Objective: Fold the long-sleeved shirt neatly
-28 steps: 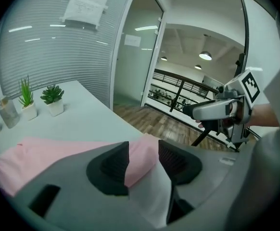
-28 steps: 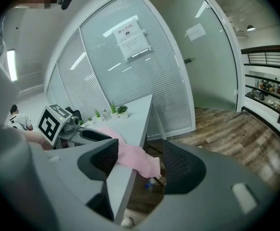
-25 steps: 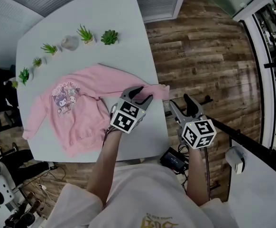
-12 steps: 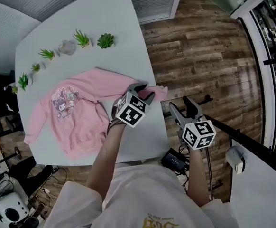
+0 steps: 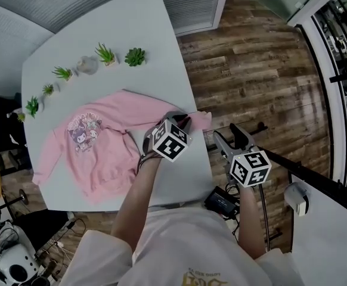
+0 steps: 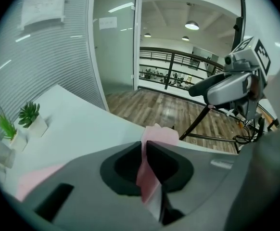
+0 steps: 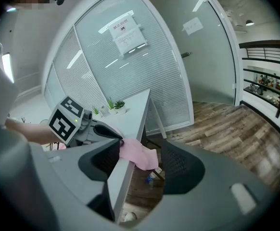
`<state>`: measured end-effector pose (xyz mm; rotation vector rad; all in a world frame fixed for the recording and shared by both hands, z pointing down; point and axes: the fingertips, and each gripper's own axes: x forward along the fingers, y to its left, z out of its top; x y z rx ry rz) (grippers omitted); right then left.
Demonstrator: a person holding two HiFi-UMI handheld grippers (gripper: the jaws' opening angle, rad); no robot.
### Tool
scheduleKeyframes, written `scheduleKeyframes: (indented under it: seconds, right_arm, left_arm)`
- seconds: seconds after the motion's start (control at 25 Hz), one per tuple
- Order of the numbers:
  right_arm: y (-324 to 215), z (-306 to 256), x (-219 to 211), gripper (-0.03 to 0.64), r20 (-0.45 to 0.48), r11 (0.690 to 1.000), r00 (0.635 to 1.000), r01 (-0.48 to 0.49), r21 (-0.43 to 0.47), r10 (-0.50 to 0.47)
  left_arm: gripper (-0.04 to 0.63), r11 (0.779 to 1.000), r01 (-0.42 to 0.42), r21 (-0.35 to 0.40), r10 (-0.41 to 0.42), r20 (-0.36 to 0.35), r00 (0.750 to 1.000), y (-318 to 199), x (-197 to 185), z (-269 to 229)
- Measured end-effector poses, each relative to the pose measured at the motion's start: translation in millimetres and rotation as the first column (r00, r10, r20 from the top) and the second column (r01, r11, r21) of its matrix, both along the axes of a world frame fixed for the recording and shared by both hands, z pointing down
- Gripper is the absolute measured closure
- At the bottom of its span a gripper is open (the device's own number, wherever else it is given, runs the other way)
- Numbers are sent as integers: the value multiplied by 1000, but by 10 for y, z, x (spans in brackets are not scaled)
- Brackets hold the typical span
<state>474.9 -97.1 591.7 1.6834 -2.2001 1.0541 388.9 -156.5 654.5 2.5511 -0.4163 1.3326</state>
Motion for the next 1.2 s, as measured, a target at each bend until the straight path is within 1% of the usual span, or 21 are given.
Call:
scheduleKeyframes:
  seconds: [0.08, 0.2, 0.32, 0.44, 0.56, 0.68, 0.84, 0.92, 1.08, 1.2]
  right_arm:
    - [-5, -9, 19, 347, 7, 1000, 1000, -8, -3, 8]
    - [-8, -24, 37, 353, -4, 1000, 1000, -9, -8, 9]
    - [-23, -35, 42, 375, -3, 1000, 1000, -18, -14, 18]
    - [-29, -20, 74, 377, 36, 998, 997, -63, -26, 64]
    - [-22, 7, 73, 381, 83, 995, 992, -93, -46, 96]
    - [-30, 16, 25, 388, 131, 994, 986, -98, -57, 105]
    - [-102, 16, -67, 386, 263, 990, 955, -120, -78, 136]
    - [-154, 19, -103, 385, 296, 989, 944, -123, -87, 143]
    - [-291, 48, -147, 386, 271, 988, 953, -113, -101, 137]
    - [-395, 82, -181, 388, 249, 988, 959, -106, -115, 132]
  left_arm:
    - [580, 1000, 3, -14, -3, -9, 1000, 5, 9, -23]
    - [581, 998, 24, -61, -26, -41, 999, 38, 14, -82]
    - [581, 996, 35, -82, -42, -76, 996, 59, 16, -182]
    - [581, 995, 39, -89, -50, -122, 991, 88, 30, -297]
    - [581, 994, 46, -94, -64, -196, 978, 108, 34, -478]
    - [581, 997, 32, -69, -49, -252, 967, 134, 24, -588]
    - [581, 1000, -3, -12, -1, -266, 964, 201, 3, -624]
    - [581, 1000, -18, 13, 21, -273, 962, 247, 4, -604]
    - [581, 999, -40, 32, 47, -260, 964, 335, -18, -541]
    - [581, 996, -70, 46, 79, -227, 971, 412, -33, -465]
